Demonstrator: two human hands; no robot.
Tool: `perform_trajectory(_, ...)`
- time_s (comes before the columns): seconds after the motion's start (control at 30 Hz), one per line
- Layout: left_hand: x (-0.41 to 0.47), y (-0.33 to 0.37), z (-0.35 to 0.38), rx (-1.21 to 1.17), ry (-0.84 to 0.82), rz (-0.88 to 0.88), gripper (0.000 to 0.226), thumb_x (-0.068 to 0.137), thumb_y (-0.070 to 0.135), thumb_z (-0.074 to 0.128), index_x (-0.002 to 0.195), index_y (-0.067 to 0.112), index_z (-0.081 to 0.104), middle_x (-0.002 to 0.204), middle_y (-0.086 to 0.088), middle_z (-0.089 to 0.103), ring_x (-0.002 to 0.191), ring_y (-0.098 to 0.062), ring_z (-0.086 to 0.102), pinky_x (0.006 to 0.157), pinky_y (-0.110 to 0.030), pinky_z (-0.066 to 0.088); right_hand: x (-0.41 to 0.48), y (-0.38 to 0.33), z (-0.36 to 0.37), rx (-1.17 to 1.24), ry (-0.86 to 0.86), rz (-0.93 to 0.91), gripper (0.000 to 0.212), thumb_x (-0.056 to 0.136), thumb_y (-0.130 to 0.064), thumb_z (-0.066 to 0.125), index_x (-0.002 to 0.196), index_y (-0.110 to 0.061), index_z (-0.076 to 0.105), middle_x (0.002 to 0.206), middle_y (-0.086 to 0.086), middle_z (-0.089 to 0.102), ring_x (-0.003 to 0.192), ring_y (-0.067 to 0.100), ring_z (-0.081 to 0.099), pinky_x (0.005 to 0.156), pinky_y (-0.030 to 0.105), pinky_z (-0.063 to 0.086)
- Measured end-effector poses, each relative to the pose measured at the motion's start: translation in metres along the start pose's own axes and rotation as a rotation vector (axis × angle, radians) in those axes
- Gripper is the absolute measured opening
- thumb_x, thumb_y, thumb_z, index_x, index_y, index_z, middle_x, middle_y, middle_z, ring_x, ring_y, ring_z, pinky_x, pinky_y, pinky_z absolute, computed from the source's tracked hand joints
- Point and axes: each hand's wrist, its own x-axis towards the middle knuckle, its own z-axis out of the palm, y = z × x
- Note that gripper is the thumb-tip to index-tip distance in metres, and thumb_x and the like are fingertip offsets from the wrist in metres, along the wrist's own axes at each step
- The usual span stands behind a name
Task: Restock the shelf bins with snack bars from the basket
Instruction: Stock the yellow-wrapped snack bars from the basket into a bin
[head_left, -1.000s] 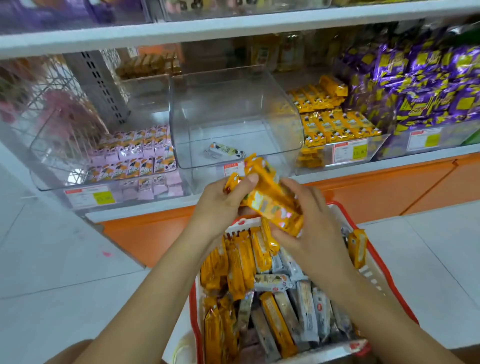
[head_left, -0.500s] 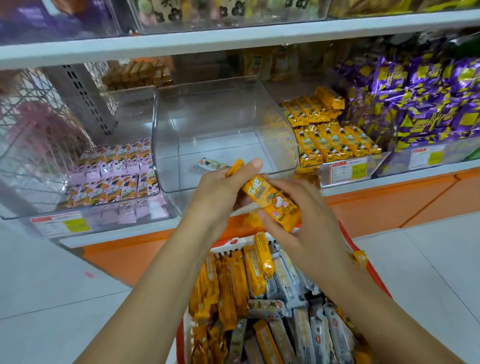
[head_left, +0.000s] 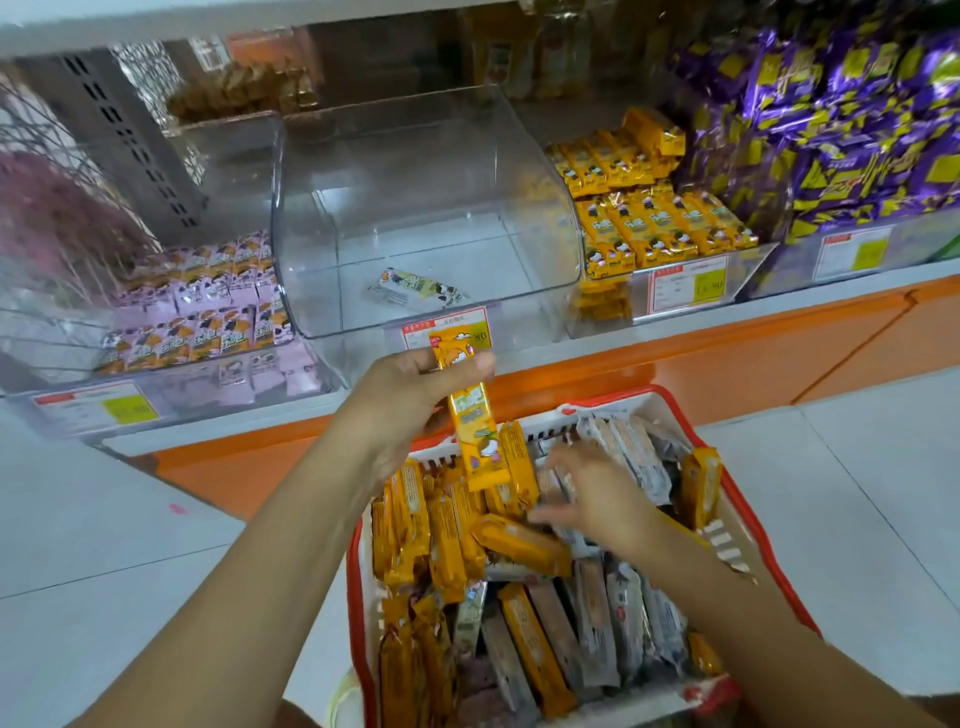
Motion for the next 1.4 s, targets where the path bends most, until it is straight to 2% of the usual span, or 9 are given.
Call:
perform_trajectory(0.1,0.0,-0.009,-0.002,-0.05,-0.005,-0.079,0.04,0.073,0.045,0.066,0.1,0.015,0.068,0.076,0.001,0.068,0.072,-0.015,0.064,0.073,-0.036,0.055,-0.007,-0.005,0.031,-0.174,-0.098,-0.065,0.066,0.079,-0.06,0.065,0.13,-0.021,0.048,0.14,-0.001,0.042,0.131,0.022,0.035,0.105,0.035,0.034)
perform_trajectory(0.2,-0.003,-0.015,-0.004,-0.104,-0.024,-0.166,0.028,0.09,0.036,0.057,0.098,0.01,0.063,0.07,-0.005,0.063,0.061,-0.017,0.063,0.06,-0.031,0.058,-0.015,-0.011,0.044,-0.251,-0.074,-0.138,0.062,0.08,-0.059,0.064,0.125,-0.019,0.049,0.127,-0.001,0.047,0.115,0.02,0.047,0.089,0.033,0.042)
perform_trajectory(0.33,-0.014,-0.02,-0.009,-0.039,-0.18,-0.238,0.011,0.083,0.009,0.064,0.085,-0.001,0.063,0.077,-0.011,0.067,0.067,-0.013,0.067,0.079,-0.03,0.051,-0.028,-0.013,0.058,-0.31,-0.162,-0.199,0.056,0.084,-0.039,0.068,0.13,-0.019,0.042,0.127,0.002,0.049,0.112,0.021,0.05,0.083,0.031,0.042)
perform_trajectory(0.53,-0.027,-0.028,-0.019,-0.022,-0.301,-0.231,0.045,0.07,0.018,0.07,0.113,0.011,0.064,0.102,-0.01,0.07,0.094,-0.023,0.066,0.09,-0.041,0.05,-0.033,-0.013,0.017,0.184,-0.102,-0.093,0.013,0.088,-0.027,0.063,0.095,-0.031,0.053,0.098,-0.006,0.047,0.095,0.013,0.051,0.084,0.027,0.039)
perform_trajectory(0.77,-0.03,-0.027,-0.009,0.1,-0.363,-0.132,0.042,0.079,0.034,0.073,0.117,0.022,0.062,0.109,-0.005,0.071,0.1,-0.023,0.063,0.089,-0.04,0.044,-0.036,-0.057,-0.103,0.554,-0.244,-0.162,0.03,0.079,-0.024,0.076,0.102,-0.016,0.059,0.104,0.006,0.069,0.068,0.006,0.062,0.065,0.021,0.048)
perform_trajectory(0.87,-0.033,-0.02,-0.001,-0.007,-0.406,-0.126,0.043,0.082,0.023,0.063,0.124,0.014,0.058,0.104,-0.007,0.071,0.081,-0.014,0.07,0.062,-0.025,0.055,-0.027,-0.074,-0.119,0.592,-0.239,-0.157,0.048,0.068,-0.035,0.079,0.106,-0.015,0.057,0.096,0.017,0.069,0.066,0.016,0.062,0.065,0.03,0.048)
perform_trajectory(1.07,-0.03,-0.009,0.001,-0.158,-0.373,-0.058,0.047,0.075,0.017,0.065,0.119,0.003,0.06,0.111,-0.017,0.068,0.091,-0.023,0.069,0.078,-0.036,0.058,-0.02,-0.091,-0.122,0.732,-0.008,-0.101,0.052,0.069,-0.044,0.076,0.107,-0.015,0.056,0.067,0.007,0.064,0.053,0.015,0.055,0.05,0.026,0.043)
perform_trajectory(1.23,-0.029,-0.005,0.01,-0.163,-0.344,-0.042,0.051,0.07,0.016,0.068,0.119,0.002,0.06,0.112,-0.018,0.068,0.098,-0.028,0.067,0.081,-0.039,0.058,-0.014,-0.106,-0.116,0.314,0.32,-0.078,0.047,0.073,-0.061,0.068,0.078,-0.016,0.055,0.062,-0.003,0.049,0.054,0.009,0.044,0.052,0.025,0.032)
perform_trajectory(1.4,-0.027,-0.001,0.014,-0.228,-0.184,-0.028,0.047,0.063,0.018,0.072,0.107,0.005,0.067,0.104,-0.016,0.071,0.087,-0.024,0.07,0.081,-0.039,0.056,-0.022,-0.116,-0.125,0.526,0.284,-0.171,0.039,0.077,-0.056,0.065,0.09,-0.019,0.059,0.056,0.002,0.056,0.043,0.011,0.053,0.047,0.025,0.042)
